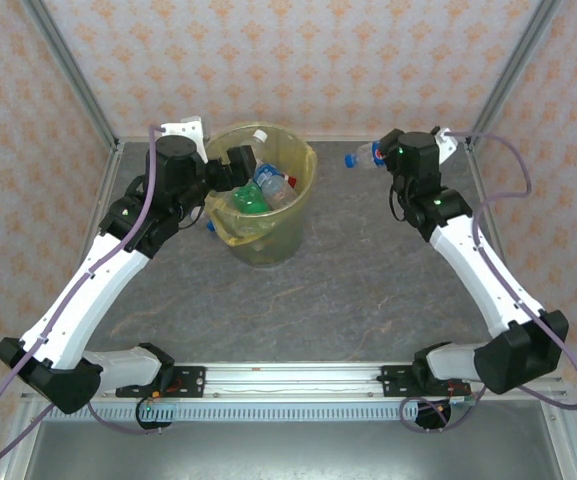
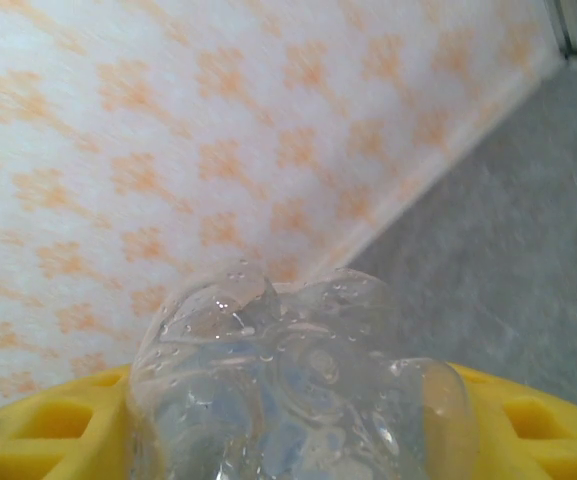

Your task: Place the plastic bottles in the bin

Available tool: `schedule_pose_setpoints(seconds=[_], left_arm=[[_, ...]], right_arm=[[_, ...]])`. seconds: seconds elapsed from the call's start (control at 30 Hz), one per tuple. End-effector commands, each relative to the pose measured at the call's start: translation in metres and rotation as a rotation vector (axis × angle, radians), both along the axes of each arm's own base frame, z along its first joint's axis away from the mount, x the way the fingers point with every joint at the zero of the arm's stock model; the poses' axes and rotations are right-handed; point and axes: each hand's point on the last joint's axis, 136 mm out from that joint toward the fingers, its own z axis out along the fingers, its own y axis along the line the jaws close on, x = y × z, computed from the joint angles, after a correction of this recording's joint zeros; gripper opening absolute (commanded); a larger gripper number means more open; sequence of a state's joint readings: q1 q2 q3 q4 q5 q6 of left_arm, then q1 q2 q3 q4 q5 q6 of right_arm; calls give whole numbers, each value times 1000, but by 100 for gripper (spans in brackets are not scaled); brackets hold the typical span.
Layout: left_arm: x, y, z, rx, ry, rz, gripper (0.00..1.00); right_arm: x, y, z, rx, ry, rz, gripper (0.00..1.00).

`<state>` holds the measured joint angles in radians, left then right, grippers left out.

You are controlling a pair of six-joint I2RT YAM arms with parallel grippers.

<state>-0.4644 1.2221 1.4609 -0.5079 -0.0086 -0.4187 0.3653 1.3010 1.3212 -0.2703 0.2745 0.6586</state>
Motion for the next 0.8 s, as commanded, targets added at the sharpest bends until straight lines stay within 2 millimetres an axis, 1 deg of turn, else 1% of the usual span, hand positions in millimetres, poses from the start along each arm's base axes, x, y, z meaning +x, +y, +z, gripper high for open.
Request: schedule_pose_setpoints(seconds=[0.0, 0.03, 0.07, 0.13, 0.17, 0.3, 0.37, 0.43, 0.5, 0.57, 0.67, 0.77], left_arm=[[1, 3, 18, -5, -46, 10, 99], [1, 3, 18, -5, -46, 13, 99], [1, 3, 18, -5, -46, 13, 99], [0, 4, 18, -5, -46, 12, 99], [-1, 4, 19, -6, -46, 13, 99], [-5, 9, 18, 0, -47, 25, 99], [-8, 12, 19, 2, -49, 34, 99], [-11, 15, 19, 6, -50, 40, 99], [-14, 17, 19, 7, -51, 46, 99], [-16, 19, 19, 9, -53, 48, 99], [-18, 21, 20, 13, -53, 54, 99], [-19, 23, 20, 15, -56, 61, 99]], right_arm=[[-11, -2, 52, -177, -92, -66, 59], [-12, 6, 65, -207, -114, -62, 59], [-13, 18, 77, -245, -133, -51, 59], [-13, 39, 93, -298, -157, -27, 59], [-12, 55, 100, -336, -166, -1, 59], [-7, 111, 106, -452, -178, 90, 59], [-4, 141, 102, -515, -176, 132, 59], [0, 161, 99, -564, -170, 147, 59], [7, 180, 90, -623, -151, 170, 60], [17, 195, 78, -680, -123, 180, 60], [28, 210, 61, -748, -80, 198, 60], [36, 216, 49, -776, -53, 192, 61]])
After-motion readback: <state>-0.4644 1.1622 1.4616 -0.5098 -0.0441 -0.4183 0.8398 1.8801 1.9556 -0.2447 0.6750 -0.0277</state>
